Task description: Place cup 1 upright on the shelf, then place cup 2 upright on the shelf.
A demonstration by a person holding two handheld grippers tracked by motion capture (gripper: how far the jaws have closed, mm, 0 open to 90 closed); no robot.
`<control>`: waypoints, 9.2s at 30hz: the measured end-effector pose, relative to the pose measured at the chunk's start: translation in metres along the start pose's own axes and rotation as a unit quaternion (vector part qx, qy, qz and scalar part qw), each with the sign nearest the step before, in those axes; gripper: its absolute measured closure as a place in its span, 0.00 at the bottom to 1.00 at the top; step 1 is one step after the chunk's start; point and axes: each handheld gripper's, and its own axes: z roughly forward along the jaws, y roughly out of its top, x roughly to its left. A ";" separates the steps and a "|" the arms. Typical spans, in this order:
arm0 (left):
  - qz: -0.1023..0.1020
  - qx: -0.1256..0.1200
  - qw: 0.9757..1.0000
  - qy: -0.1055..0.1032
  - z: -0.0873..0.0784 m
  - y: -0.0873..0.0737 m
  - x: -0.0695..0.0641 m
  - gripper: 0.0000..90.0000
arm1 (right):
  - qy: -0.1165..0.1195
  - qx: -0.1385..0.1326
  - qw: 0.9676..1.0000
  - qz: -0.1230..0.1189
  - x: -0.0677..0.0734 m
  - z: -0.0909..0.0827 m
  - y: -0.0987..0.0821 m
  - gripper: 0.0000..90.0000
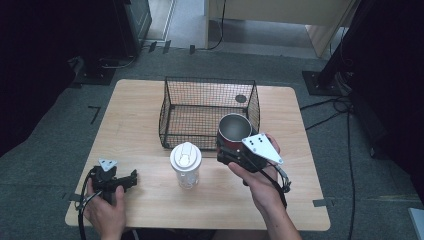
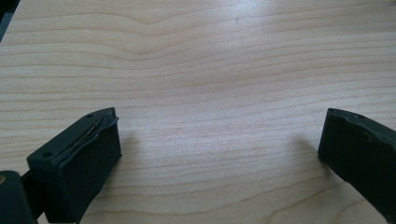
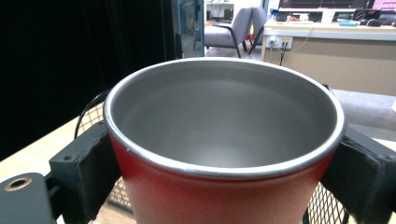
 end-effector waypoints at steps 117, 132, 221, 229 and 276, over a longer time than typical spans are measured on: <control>0.001 0.001 1.000 0.000 0.000 0.000 0.000 0.00 | -0.061 0.007 0.998 0.016 -0.033 0.181 -0.004 0.00; -0.001 -0.001 1.000 0.000 0.000 0.000 0.000 0.00 | -0.042 0.003 0.999 0.022 -0.029 0.142 0.003 0.00; 0.004 0.000 1.000 -0.002 0.000 0.000 -0.001 0.00 | 0.127 0.056 0.990 -0.008 0.061 0.007 -0.116 0.00; 0.005 0.001 1.000 -0.002 0.000 0.000 -0.001 0.00 | 0.123 0.049 0.991 0.010 0.076 0.014 -0.115 0.00; 0.004 0.000 1.000 -0.002 0.000 0.000 -0.001 0.00 | 0.023 0.019 1.000 -0.004 0.117 0.038 -0.092 0.18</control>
